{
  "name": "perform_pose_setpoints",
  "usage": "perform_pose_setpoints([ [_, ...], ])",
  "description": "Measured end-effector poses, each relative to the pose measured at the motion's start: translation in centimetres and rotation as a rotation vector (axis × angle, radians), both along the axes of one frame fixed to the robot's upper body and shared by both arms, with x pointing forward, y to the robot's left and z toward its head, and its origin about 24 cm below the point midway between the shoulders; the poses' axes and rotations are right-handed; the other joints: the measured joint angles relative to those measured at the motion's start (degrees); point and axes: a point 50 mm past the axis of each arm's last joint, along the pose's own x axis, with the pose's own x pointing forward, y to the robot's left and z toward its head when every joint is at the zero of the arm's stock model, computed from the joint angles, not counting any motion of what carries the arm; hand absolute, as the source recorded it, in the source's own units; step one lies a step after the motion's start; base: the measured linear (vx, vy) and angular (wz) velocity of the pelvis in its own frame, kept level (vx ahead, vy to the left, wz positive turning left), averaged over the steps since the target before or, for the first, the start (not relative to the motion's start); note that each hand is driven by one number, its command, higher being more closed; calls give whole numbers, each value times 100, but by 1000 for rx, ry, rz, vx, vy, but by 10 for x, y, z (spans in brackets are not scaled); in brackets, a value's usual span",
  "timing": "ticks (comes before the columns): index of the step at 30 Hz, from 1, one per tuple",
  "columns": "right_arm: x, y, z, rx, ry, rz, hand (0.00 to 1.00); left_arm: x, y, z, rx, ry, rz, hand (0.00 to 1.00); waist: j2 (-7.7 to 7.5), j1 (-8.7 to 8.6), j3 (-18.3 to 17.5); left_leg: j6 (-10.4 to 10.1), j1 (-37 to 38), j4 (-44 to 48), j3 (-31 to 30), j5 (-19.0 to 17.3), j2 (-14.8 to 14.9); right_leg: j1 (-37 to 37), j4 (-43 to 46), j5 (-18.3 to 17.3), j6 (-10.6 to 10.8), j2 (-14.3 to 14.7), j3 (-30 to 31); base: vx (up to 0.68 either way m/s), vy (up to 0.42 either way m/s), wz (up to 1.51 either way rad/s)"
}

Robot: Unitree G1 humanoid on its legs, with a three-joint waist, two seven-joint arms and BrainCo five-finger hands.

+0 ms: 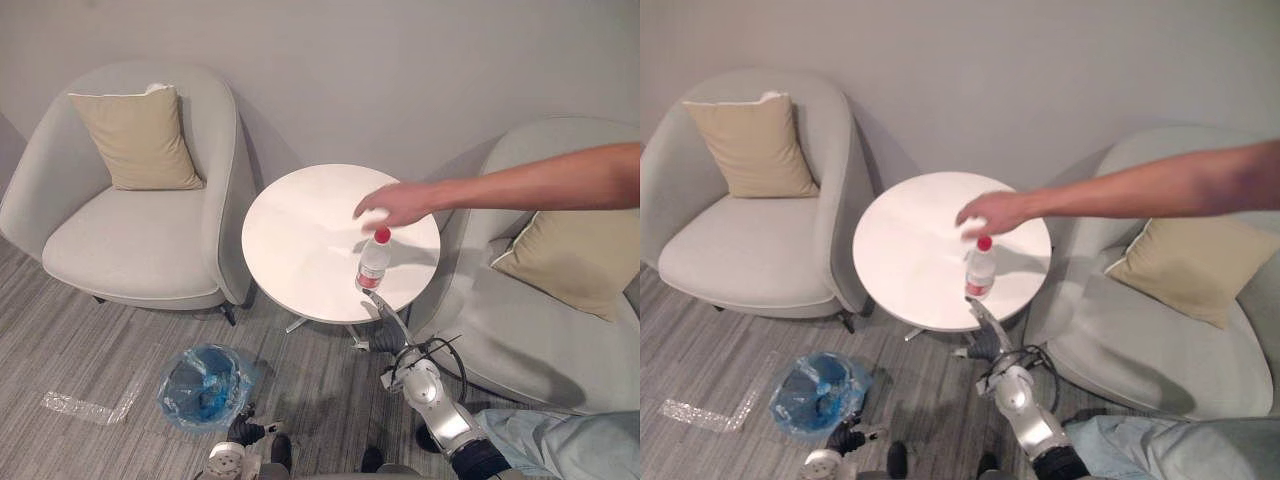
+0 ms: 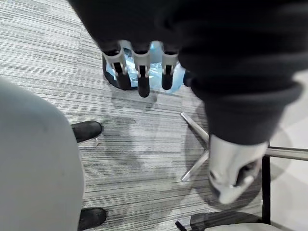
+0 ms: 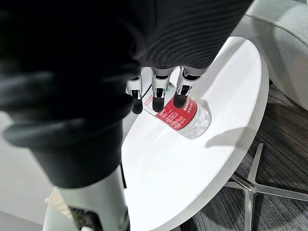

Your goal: Gather rubbish on tea table into small bin, then transfer packed bag to large trash can.

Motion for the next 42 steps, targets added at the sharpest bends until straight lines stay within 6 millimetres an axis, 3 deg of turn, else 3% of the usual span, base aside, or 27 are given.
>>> perform_pose_setpoints([
  [11, 10, -3, 4, 4, -17, -26, 0, 0, 1, 0, 1, 0, 4, 0, 11, -1, 4, -1, 77, 33, -28, 17, -36, 193, -179, 48, -21, -1, 4, 44, -3, 3],
  [29, 16, -45, 5, 141, -4, -299, 0, 0, 1, 0, 0, 2, 11, 0, 81, -9, 47, -16, 47, 29, 3, -44, -39, 149, -199, 48, 3, -6, 91, -26, -1, -1],
  [42, 18, -46, -1, 272, 39, -392, 0, 0, 1, 0, -2, 4, 15, 0, 84, -4, 48, -15, 78, -5, 51, -44, -37, 152, -183, 52, 1, -5, 181, -34, -2, -2],
])
